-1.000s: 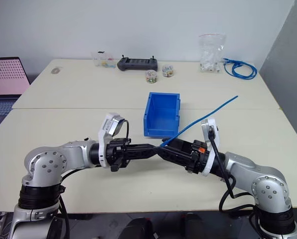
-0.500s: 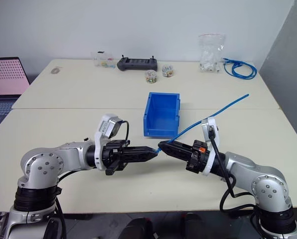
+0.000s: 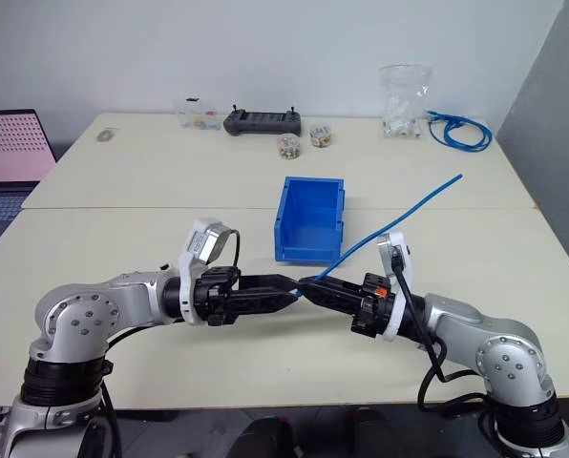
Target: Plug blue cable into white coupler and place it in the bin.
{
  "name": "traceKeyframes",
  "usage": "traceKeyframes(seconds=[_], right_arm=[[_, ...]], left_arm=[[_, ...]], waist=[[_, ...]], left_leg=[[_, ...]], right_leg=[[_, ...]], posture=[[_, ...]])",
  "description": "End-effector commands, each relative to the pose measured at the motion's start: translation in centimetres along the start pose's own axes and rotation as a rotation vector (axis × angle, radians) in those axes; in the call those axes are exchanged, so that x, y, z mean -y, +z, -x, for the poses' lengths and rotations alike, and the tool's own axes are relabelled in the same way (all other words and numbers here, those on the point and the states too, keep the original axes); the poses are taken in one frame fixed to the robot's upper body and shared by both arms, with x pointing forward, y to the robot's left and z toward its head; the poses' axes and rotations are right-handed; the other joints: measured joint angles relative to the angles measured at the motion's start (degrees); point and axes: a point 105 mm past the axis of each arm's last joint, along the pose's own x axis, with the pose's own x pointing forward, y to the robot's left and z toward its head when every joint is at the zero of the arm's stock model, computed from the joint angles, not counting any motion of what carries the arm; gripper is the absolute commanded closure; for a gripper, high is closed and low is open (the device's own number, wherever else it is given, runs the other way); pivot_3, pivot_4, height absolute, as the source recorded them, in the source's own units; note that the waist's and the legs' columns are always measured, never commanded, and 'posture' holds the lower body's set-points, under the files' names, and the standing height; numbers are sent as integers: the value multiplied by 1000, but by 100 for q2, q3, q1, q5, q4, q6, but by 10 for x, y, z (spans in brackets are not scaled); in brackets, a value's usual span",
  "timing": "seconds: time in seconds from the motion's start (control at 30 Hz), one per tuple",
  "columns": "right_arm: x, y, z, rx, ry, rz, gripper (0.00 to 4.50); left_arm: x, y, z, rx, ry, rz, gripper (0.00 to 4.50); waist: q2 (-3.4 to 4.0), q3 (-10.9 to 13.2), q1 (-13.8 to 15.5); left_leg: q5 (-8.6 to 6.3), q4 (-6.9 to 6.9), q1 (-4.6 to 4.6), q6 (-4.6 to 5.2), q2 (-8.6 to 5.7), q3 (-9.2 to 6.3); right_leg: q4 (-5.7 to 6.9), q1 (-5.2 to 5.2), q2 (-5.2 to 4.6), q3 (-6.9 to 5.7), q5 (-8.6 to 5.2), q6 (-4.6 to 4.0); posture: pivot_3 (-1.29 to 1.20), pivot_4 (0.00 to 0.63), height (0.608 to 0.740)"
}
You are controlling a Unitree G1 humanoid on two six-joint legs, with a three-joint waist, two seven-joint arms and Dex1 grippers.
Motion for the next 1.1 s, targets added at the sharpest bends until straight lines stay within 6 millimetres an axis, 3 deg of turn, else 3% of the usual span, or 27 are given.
traceKeyframes(seconds=[0.03,0.2,0.27,0.37,0.53,0.63,0.73,0.9,1.1], right_arm=[[13,9,5,20,-38,61,4428],[26,12,8,21,-66,93,4428],[29,11,7,16,-71,103,4428],[32,10,7,15,-73,109,4428],[35,8,5,12,-70,110,4428],[35,9,3,10,-65,114,4428],[36,10,0,6,-55,119,4428],[37,12,-1,2,-49,125,4428],[36,14,-1,3,-47,131,4429]], left_arm=[[14,5,15,7,35,-85,878],[3,-6,30,16,252,-172,17],[-28,-4,46,109,543,-239,0],[-49,-18,67,193,820,-248,0],[-60,-45,92,261,1143,-258,0],[-67,-52,107,281,1306,-291,0],[-86,-52,130,333,1541,-274,0],[-103,-44,139,384,1674,-254,0],[-118,-34,127,374,1670,-257,0]], waist=[[0,0,-7],[1,1,10],[4,-1,5],[3,0,28],[0,2,54],[0,1,120],[1,1,159],[-8,-3,176],[-8,-3,167]], left_leg=[[0,0,-1,0,2,2],[0,-2,-1,0,2,2],[0,-2,1,0,2,4],[0,-5,0,0,2,2],[-1,-5,-5,0,0,4],[-1,-4,-5,1,0,3],[-1,-3,-5,1,0,3],[-1,0,-11,2,-3,1],[-1,-2,-14,2,-4,4]], right_leg=[[0,-3,1,2,0,0],[-1,-3,0,3,0,0],[-5,-3,-1,5,0,0],[-9,-1,-5,5,1,-1],[-14,-2,-9,7,2,-1],[-16,-2,-9,4,3,0],[-14,-1,-8,2,3,1],[-17,0,-7,-4,7,2],[-16,-3,-8,-3,22,-22]], posture=[[0,150,740],[0,150,740],[0,150,740],[0,150,740],[0,150,740],[0,150,740],[0,150,740],[0,150,740],[0,150,740]])
